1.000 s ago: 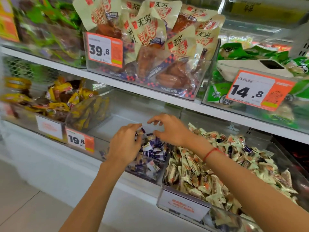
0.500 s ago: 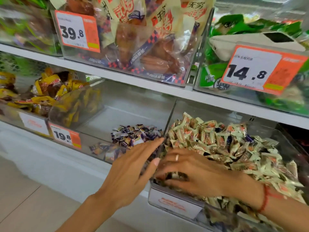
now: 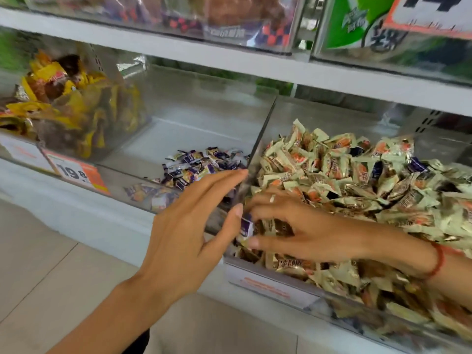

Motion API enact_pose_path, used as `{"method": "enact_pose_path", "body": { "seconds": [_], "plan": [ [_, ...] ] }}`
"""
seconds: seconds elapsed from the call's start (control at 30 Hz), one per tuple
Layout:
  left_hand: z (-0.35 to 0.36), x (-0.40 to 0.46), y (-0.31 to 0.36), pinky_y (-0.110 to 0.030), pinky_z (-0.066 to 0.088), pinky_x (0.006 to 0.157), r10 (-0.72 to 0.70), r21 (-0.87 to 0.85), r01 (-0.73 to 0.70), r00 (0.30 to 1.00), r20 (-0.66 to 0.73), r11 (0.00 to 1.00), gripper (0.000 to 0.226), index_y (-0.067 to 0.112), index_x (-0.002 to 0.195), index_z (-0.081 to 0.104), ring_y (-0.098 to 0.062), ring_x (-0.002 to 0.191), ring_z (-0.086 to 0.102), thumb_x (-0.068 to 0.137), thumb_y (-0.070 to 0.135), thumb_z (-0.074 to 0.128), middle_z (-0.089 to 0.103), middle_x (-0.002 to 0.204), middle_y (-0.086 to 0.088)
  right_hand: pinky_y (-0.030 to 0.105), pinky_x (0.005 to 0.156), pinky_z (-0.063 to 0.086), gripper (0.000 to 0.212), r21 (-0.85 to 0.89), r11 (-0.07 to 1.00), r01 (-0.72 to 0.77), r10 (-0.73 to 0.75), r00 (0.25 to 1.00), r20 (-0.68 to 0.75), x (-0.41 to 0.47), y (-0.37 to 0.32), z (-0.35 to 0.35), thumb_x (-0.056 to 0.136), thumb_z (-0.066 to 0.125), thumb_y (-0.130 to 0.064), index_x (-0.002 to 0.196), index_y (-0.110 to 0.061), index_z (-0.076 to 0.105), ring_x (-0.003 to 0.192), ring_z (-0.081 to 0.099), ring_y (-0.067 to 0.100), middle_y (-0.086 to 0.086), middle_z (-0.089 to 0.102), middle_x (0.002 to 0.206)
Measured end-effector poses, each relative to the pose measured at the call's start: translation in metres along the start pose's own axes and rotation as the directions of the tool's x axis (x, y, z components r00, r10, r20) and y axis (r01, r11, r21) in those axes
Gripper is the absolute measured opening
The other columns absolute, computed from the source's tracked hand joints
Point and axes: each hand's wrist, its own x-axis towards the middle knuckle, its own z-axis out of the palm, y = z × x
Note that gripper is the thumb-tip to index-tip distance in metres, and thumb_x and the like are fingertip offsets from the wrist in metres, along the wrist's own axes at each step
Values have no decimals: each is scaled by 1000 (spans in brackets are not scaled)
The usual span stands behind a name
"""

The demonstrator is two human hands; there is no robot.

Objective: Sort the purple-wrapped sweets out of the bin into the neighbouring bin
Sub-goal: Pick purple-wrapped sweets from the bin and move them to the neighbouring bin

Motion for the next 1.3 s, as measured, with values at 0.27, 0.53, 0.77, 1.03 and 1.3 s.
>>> {"method": "enact_pose_path", "body": {
  "seconds": [0.27, 0.53, 0.77, 1.03, 1.3],
  "plan": [
    [-2, 13, 29, -12, 39, 94, -170, -306, 144, 983, -62, 941, 33, 34, 117, 62, 1, 117, 53, 86, 45, 64, 61, 118, 21, 26, 91, 52, 30, 599, 800, 30, 97, 979, -178, -13, -17, -21, 91, 51, -19, 117, -11, 65, 105, 66, 14, -1, 70, 115],
    [-7, 28, 12, -19, 50, 79, -349, -455, 141, 841, -414, 879, 27, 30, 101, 62, -5, 92, 65, 81, 18, 74, 70, 93, 15, 31, 102, 46, 26, -12, 1000, 24, -26, 983, -181, -13, -3, -3, 95, 48, -42, 119, -38, 56, 119, 53, 1, -16, 63, 116],
    [2, 24, -13, -22, 32, 108, -350, -272, 311, 931, -107, 911, 45, 33, 142, 40, 9, 131, 34, 98, 43, 43, 42, 142, 25, 31, 111, 23, 38, -630, 763, 144, -99, 989, 106, -19, 2, -2, 97, 32, -51, 130, -43, 49, 124, 40, 7, -17, 53, 129],
    [-3, 10, -10, -8, 28, 103, 18, -63, -11, 993, 118, 998, 46, 29, 140, 44, 7, 129, 38, 97, 42, 39, 48, 138, 19, 28, 108, 24, 36, -678, 735, 17, -3, 1000, 22, -53, 16, -25, 99, 28, -53, 115, -42, 59, 109, 40, 2, -21, 55, 108],
    [3, 8, -6, -2, 39, 78, -5, -48, 8, 998, 69, 999, 43, 42, 136, 42, 18, 105, 48, 94, 47, 36, 48, 126, 31, 44, 94, 45, 43, -708, 638, -304, 182, 952, -244, -112, 41, -67, 99, 20, -59, 126, -48, 51, 111, 46, 15, -12, 55, 121]
  ]
}}
